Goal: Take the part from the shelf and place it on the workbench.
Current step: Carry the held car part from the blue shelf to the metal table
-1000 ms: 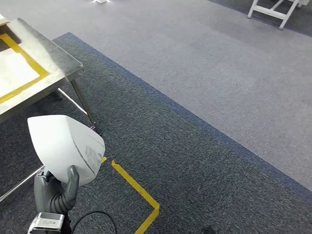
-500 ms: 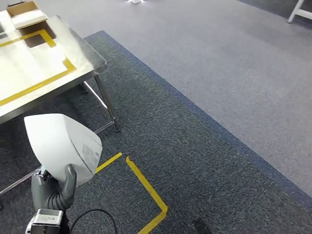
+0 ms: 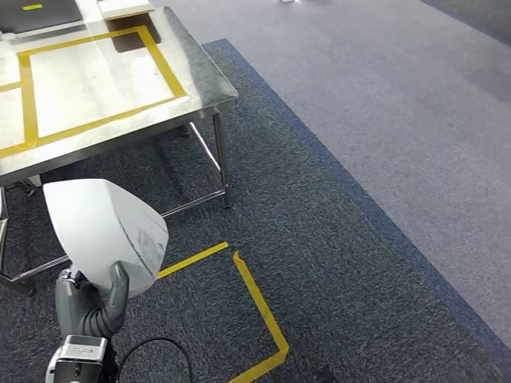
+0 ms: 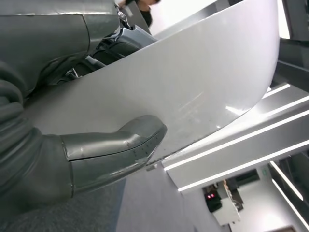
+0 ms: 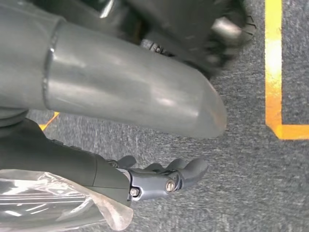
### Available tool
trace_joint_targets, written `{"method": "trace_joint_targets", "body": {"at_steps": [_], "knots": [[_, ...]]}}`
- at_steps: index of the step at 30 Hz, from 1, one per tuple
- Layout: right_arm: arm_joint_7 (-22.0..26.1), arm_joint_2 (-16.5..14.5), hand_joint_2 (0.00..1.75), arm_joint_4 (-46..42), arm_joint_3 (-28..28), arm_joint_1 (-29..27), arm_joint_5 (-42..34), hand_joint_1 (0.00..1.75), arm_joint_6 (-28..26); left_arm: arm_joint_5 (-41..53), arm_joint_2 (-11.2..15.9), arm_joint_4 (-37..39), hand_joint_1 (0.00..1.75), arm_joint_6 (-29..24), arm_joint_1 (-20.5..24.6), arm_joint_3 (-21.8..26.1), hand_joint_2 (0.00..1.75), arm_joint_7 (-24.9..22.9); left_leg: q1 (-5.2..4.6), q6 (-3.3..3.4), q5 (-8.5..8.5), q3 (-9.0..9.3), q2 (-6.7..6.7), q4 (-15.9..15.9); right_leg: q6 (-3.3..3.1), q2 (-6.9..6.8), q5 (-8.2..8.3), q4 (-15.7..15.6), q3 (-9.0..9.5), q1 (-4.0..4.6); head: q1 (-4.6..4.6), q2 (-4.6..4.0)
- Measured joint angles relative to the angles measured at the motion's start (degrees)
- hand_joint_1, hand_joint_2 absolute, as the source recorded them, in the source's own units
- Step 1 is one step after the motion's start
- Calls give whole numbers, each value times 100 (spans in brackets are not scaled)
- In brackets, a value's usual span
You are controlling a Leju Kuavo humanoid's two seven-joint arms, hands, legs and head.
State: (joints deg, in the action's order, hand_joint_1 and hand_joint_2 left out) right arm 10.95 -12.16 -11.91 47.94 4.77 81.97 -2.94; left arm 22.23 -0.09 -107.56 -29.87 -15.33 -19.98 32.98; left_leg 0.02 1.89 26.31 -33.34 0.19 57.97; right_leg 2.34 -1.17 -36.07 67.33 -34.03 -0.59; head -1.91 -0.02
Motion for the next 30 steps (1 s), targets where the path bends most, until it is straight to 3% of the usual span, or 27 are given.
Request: {"method": "trace_joint_targets", "body": {"at_steps": [2, 3, 5, 7, 9, 11, 13, 15, 17, 18, 19, 20, 22, 23, 24, 28, 30], "knots": [[1, 2, 0, 0, -3, -51, 2, 0, -11, -12, -10, 26, 175, -5, -6, 0, 175, 4, -3, 6, 1, 0, -146, 4, 3, 88, -150, 614, -365, 1, 5, 0], [1, 5, 0, 0, -4, -74, 3, 0, -16, -14, -11, 41, 175, -9, -11, 0, 175, 5, -4, 7, 2, 6, -227, 5, -5, 102, -53, 638, -423, 3, 6, -1], [4, 13, 0, 0, -7, -96, 4, 0, -21, -17, -16, 66, 175, -23, -17, 0, 175, 7, -2, 0, 6, 22, -384, 10, -35, 195, 400, 51, -232, -2, 6, -1], [9, 20, 0, 1, -17, -103, 7, 0, -22, -45, -27, 81, 175, -44, -17, 0, 175, 17, -3, -35, 15, 8, -521, 30, -67, 483, 697, -658, 69, -28, 3, 0], [11, 23, 0, 3, -33, -118, 8, 0, -25, -100, -35, 90, 175, -56, -22, -1, 175, 53, 15, -103, 2, -36, -646, 42, -88, 642, 716, -906, 201, -35, 0, 0], [10, 27, 0, 4, -45, -128, 10, 0, -25, -143, -37, 94, 175, -57, -37, -2, 175, 99, 30, -173, -13, -65, -724, 44, -123, 521, 733, -942, 238, -37, 0, 0], [10, 32, 0, 4, -49, -125, 15, 0, -21, -167, -36, 98, 175, -58, -32, -3, 175, 122, 11, -238, 114, -147, -515, 231, -181, 371, 743, -978, 273, -58, -34, -1], [7, 35, 0, 4, -52, -128, 25, 0, -16, -184, -35, 109, 175, -61, -10, -4, 175, 132, 14, -302, 471, -437, -203, 878, -229, 196, 728, -990, 298, -55, -77, -1], [1, 44, 0, 4, -53, -135, 30, 0, -14, -195, -35, 129, 175, -62, -6, -4, 175, 139, 41, -345, 748, -762, -106, 1581, -246, 8, 706, -986, 309, -44, -87, -1], [-2, 49, 0, 4, -53, -134, 29, 0, -14, -198, -34, 140, 175, -63, -8, -4, 175, 142, 50, -352, 730, -802, -95, 1678, -244, -78, 695, -985, 316, -42, -88, -1], [-2, 51, 0, 4, -53, -128, 29, 0, -13, -199, -33, 151, 175, -63, -9, -4, 175, 145, 55, -350, 604, -728, -79, 1544, -237, -155, 682, -984, 330, -40, -88, -1], [-2, 51, 0, 4, -53, -120, 29, 0, -13, -199, -33, 158, 175, -64, -9, -4, 175, 148, 53, -335, 405, -551, -31, 1208, -226, -225, 668, -984, 352, -38, -88, -1], [-3, 51, 0, 4, -55, -106, 39, 0, -26, -199, -33, 163, 175, -83, -2, -4, 175, 152, 15, -269, 106, -144, 182, 422, -184, -331, 629, -980, 394, -20, -87, -1], [-11, 51, 0, 4, -62, -93, 50, 0, -50, -204, -33, 164, 175, -118, -3, -3, 175, 154, -9, -231, 46, -23, 270, 176, -158, -374, 613, -978, 408, -5, -81, -1], [-25, 51, 0, 4, -72, -74, 64, 0, -78, -220, -32, 165, 175, -165, -14, 2, 175, 157, -24, -204, 38, 29, 319, 56, -146, -405, 591, -970, 413, 14, -79, -1], [-125, 51, 0, 2, -162, 84, 99, 0, -157, -390, -21, 143, 175, -382, -138, 69, 175, 189, -33, -180, 35, 24, 290, 31, -240, -420, 594, -987, 424, 37, -73, -1], [-182, 51, 0, 2, -197, 154, 76, 0, -149, -434, -16, 110, 175, -412, -200, 115, 175, 186, -46, -153, 50, 23, 290, 38, -188, -419, 613, -1023, 436, 25, -74, -1]]}}
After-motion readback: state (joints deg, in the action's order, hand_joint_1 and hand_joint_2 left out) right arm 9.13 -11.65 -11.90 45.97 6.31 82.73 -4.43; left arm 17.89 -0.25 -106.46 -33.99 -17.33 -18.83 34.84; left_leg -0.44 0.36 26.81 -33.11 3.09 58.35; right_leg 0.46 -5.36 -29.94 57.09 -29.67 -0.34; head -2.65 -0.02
